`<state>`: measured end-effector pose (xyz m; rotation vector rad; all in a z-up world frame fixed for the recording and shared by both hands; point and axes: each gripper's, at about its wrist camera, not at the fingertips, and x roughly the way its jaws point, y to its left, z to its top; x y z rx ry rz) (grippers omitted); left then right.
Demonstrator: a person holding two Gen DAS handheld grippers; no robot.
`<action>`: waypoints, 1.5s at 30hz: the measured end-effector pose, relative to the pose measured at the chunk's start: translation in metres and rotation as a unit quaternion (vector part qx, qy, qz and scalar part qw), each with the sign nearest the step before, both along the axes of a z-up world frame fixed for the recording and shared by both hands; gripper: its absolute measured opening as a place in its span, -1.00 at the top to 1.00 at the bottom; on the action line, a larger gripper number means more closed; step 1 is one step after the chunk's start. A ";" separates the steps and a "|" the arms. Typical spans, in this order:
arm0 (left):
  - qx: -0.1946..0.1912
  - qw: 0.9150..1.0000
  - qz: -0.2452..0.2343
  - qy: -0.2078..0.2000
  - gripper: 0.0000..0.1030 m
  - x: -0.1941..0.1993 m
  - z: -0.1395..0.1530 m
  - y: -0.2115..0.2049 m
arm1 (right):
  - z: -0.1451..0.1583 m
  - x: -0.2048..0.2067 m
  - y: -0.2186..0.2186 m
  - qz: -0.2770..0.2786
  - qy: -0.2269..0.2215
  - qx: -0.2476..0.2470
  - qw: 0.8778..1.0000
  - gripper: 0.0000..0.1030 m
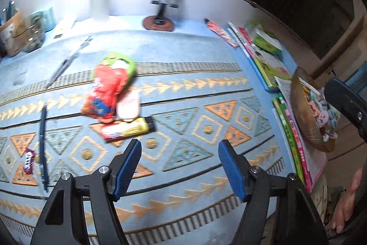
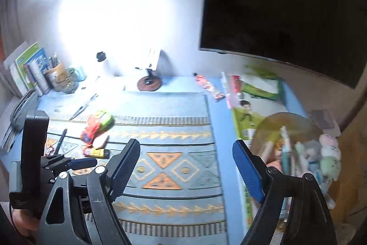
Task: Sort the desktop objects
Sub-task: 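Move both open tools back over the desk items, then grasp the clear ballpoint pen with the left tool while the right tool grasps the red snack bag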
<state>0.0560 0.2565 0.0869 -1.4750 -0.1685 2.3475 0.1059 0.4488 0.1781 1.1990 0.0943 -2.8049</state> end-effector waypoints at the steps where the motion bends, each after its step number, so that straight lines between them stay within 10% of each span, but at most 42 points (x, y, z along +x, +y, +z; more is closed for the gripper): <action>1: -0.003 1.000 0.014 0.001 -0.30 -0.004 -0.001 -0.017 | -0.002 -0.003 -0.015 0.015 -0.005 -0.007 1.000 -0.60; 10: -0.068 0.997 0.000 0.047 -0.30 -0.092 -0.012 -0.122 | -0.033 -0.053 -0.113 0.064 -0.060 -0.070 0.994 -0.60; 18: -0.094 0.991 -0.072 0.058 -0.27 -0.155 -0.042 -0.128 | -0.114 -0.109 -0.153 -0.033 -0.165 -0.207 0.964 -0.54; 23: -0.100 0.988 -0.095 0.065 -0.27 -0.168 -0.058 -0.127 | -0.124 -0.112 -0.174 -0.045 -0.147 -0.173 0.973 -0.18; 35: -0.122 0.982 -0.120 0.076 -0.25 -0.165 -0.081 -0.117 | -0.155 -0.130 -0.187 -0.082 -0.160 -0.146 0.973 -0.11; 40: -0.124 0.981 -0.120 0.084 0.82 -0.164 -0.076 -0.118 | -0.160 -0.137 -0.208 -0.065 -0.152 -0.098 0.981 0.18; 45: -0.146 0.976 -0.136 0.088 0.83 -0.151 -0.071 -0.111 | -0.159 -0.132 -0.205 -0.050 -0.156 -0.116 0.980 0.39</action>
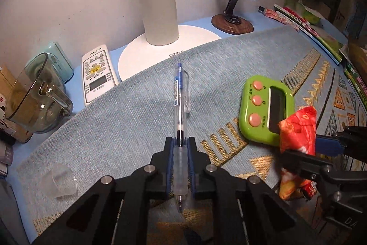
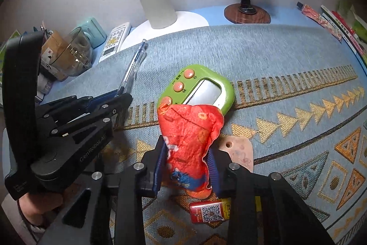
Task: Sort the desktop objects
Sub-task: 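Grasp the clear ballpoint pen with the left tool while the right tool grasps the red snack bag, then carry the clear pen with the left tool while the right tool carries the snack bag to the plate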
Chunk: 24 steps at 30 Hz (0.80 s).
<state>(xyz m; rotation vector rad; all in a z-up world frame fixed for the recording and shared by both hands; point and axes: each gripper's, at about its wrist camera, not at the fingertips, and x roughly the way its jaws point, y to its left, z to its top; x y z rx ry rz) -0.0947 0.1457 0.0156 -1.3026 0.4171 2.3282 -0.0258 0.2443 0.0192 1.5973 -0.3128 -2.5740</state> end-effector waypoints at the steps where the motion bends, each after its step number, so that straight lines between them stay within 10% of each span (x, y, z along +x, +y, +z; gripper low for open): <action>1: 0.005 1.000 0.000 -0.002 0.83 0.004 0.003 -0.001 | 0.001 0.002 0.003 0.000 -0.003 -0.005 1.000 0.41; 12: 0.117 0.992 -0.001 -0.046 0.83 0.083 0.045 0.009 | 0.042 0.062 0.085 -0.050 0.006 -0.036 0.998 0.41; 24: 0.072 0.994 0.018 -0.084 0.81 0.144 0.008 0.034 | -0.003 0.091 0.128 -0.030 -0.052 0.051 0.997 0.36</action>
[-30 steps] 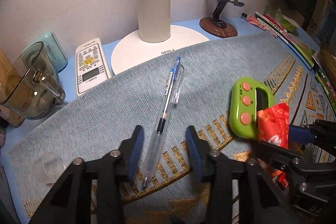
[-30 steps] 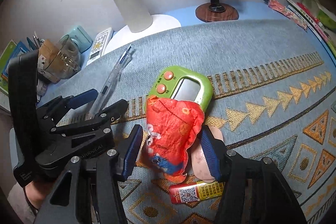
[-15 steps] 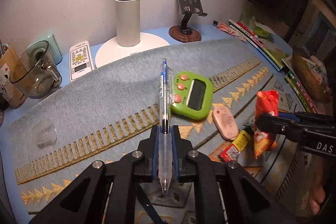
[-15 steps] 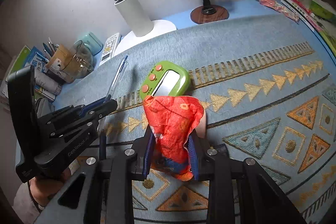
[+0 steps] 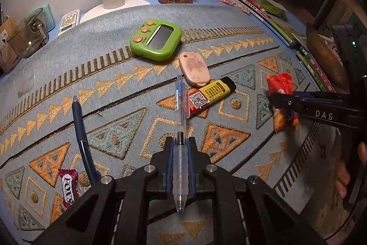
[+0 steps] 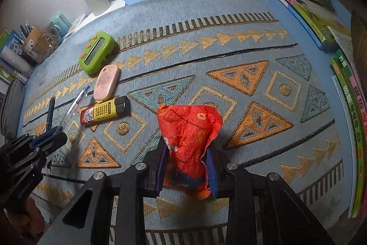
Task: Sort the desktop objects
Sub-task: 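Carry the clear pen with the left tool while the right tool carries the snack bag to the plate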
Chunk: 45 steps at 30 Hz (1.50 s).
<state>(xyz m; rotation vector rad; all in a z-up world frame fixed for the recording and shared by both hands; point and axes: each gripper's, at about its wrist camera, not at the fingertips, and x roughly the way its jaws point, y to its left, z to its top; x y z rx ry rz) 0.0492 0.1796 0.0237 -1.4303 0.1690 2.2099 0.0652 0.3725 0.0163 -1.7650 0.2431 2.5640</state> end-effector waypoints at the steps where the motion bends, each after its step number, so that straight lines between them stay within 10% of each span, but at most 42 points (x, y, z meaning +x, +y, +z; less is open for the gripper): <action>1: -0.003 1.000 0.004 -0.003 0.69 0.001 0.000 -0.001 | 0.000 -0.001 -0.001 -0.001 -0.001 0.001 1.000 0.32; 5: -0.006 0.999 0.029 0.012 0.17 0.004 0.001 -0.007 | 0.003 0.005 0.003 -0.014 0.000 -0.016 1.000 -0.03; 17: -0.041 0.997 0.034 0.050 0.16 -0.001 -0.010 0.010 | -0.013 0.003 -0.007 -0.024 0.007 0.020 0.999 -0.20; 21: -0.044 0.997 0.040 0.058 0.84 -0.001 -0.008 0.010 | -0.016 0.006 -0.015 -0.020 0.019 0.052 0.998 -0.13; 23: -0.034 0.997 0.053 0.049 0.85 -0.003 -0.007 0.007 | -0.015 0.007 -0.016 -0.013 0.023 0.060 0.998 0.20; 28: -0.032 0.997 0.062 0.042 0.85 0.004 0.004 0.010 | -0.012 0.009 -0.006 -0.006 0.024 0.024 0.999 0.32; 45: 0.049 0.995 0.076 0.053 0.85 0.032 0.093 0.088 | 0.086 0.031 0.079 0.014 0.089 -0.089 0.992 0.35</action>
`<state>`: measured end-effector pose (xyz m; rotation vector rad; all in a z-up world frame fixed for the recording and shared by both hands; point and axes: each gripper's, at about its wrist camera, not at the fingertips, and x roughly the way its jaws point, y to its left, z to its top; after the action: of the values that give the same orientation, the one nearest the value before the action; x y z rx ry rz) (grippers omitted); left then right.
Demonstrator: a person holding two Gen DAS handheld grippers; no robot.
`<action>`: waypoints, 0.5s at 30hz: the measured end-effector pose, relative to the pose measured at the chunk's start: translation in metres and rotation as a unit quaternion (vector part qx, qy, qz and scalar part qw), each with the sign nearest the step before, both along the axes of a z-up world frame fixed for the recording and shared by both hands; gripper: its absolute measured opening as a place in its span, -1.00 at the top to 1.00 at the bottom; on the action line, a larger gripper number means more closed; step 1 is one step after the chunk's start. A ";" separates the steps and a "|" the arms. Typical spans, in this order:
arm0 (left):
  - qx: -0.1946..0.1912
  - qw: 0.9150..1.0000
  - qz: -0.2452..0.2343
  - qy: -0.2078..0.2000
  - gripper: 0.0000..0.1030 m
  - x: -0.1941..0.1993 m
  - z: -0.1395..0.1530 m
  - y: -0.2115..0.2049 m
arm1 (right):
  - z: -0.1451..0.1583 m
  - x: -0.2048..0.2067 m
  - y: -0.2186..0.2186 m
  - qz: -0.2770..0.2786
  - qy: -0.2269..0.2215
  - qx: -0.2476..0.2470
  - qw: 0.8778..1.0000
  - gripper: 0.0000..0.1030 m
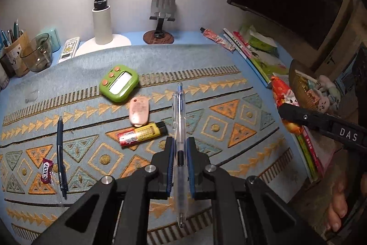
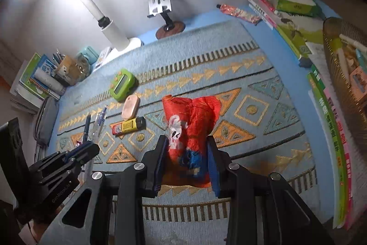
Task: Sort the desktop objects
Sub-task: 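Carry the clear pen with the left tool while the right tool carries the snack bag to the plate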
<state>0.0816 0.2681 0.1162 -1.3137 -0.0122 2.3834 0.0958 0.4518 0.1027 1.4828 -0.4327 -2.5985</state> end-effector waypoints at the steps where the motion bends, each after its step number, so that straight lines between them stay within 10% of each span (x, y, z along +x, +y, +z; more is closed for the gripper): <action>1: 0.003 1.000 -0.005 0.007 0.85 -0.001 0.007 0.010 | 0.008 -0.001 0.007 -0.002 0.010 -0.001 1.000 0.35; 15: 0.095 0.990 -0.098 0.033 0.85 -0.013 0.068 0.159 | 0.086 0.023 0.138 -0.065 0.089 0.002 0.994 0.35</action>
<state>0.0687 0.4273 0.1846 -1.0955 -0.0864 2.1985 0.1184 0.5894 0.1887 1.2493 -0.5196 -2.8026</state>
